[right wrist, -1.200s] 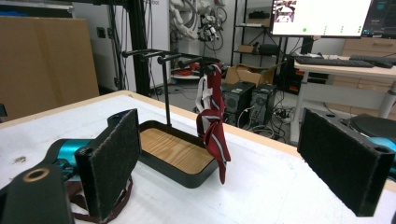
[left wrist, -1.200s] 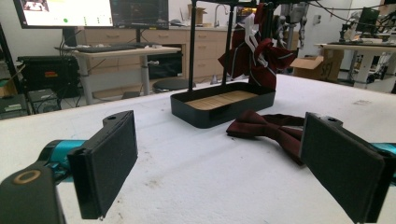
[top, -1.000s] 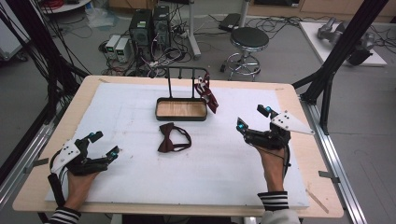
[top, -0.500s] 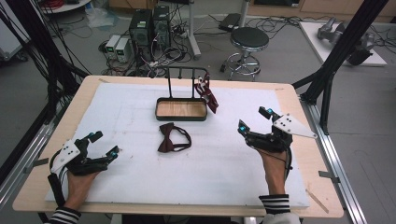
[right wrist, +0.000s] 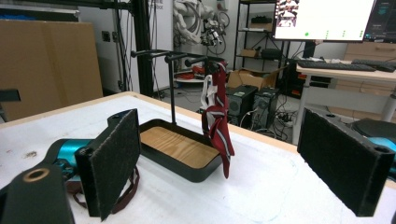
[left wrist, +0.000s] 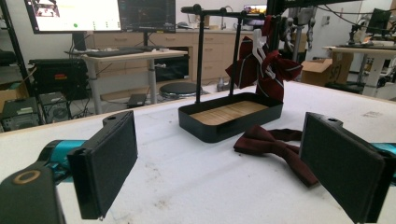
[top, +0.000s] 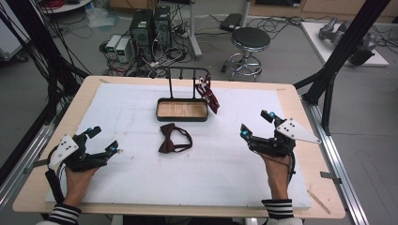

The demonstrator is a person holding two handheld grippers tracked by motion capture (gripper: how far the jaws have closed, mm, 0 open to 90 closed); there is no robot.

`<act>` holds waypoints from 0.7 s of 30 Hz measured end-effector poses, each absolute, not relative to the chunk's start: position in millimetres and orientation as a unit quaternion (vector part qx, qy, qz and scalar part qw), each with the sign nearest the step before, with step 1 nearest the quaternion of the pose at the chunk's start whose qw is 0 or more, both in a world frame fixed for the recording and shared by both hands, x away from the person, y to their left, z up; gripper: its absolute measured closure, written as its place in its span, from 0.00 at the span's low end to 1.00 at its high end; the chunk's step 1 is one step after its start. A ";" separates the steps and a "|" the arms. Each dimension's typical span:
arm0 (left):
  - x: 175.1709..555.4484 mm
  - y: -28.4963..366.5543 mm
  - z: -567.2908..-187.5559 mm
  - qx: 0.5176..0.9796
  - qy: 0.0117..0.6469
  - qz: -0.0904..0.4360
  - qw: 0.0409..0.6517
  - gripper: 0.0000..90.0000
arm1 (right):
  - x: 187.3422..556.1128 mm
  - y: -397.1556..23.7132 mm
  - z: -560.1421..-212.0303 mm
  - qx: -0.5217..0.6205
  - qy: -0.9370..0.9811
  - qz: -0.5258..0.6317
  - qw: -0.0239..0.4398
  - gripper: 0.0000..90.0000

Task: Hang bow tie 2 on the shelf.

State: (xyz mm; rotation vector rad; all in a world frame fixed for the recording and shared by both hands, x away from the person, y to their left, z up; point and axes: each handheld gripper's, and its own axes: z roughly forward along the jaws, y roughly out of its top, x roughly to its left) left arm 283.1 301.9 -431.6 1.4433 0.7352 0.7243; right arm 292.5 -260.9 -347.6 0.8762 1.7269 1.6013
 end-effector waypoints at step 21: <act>308.9 269.4 -372.8 0.704 0.342 0.277 0.557 0.14 | 283.7 -262.1 -360.2 0.328 0.646 0.610 0.320 0.14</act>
